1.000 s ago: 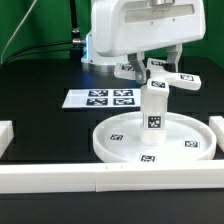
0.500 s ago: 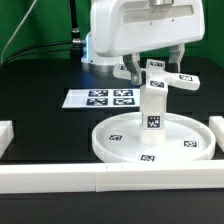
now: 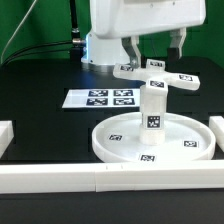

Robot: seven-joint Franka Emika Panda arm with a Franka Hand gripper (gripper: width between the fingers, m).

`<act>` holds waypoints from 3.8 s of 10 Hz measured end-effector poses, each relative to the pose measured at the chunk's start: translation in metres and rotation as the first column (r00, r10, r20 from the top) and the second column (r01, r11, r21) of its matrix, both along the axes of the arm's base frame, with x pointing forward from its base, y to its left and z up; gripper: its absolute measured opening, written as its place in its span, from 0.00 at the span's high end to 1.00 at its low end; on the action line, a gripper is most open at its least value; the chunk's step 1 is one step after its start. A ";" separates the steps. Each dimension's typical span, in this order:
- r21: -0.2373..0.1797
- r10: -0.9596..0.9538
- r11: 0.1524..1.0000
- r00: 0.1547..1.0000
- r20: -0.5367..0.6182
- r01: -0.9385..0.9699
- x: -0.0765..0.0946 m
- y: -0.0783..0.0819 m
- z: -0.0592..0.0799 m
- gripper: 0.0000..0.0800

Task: Assemble round table

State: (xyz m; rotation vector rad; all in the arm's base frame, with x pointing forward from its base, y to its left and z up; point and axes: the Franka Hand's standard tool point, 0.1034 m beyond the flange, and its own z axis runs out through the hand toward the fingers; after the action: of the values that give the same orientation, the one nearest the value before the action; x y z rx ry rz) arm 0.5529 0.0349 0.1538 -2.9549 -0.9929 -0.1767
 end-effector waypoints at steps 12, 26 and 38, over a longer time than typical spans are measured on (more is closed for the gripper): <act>-0.096 -0.102 0.992 0.980 -0.172 0.087 -0.006 0.001 -0.012 0.19; -0.095 -0.187 0.980 0.969 -0.161 0.174 -0.005 -0.005 -0.038 0.19; -0.092 -0.111 0.991 0.980 -0.164 0.097 -0.003 0.000 -0.039 0.19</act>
Offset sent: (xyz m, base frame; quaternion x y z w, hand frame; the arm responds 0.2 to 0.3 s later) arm 0.0000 0.0000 0.0000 0.0000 -0.0650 0.0000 0.9979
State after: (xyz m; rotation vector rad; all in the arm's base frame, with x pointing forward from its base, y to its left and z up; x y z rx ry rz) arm 0.5499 0.0347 0.1148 -3.0356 -0.8455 0.1156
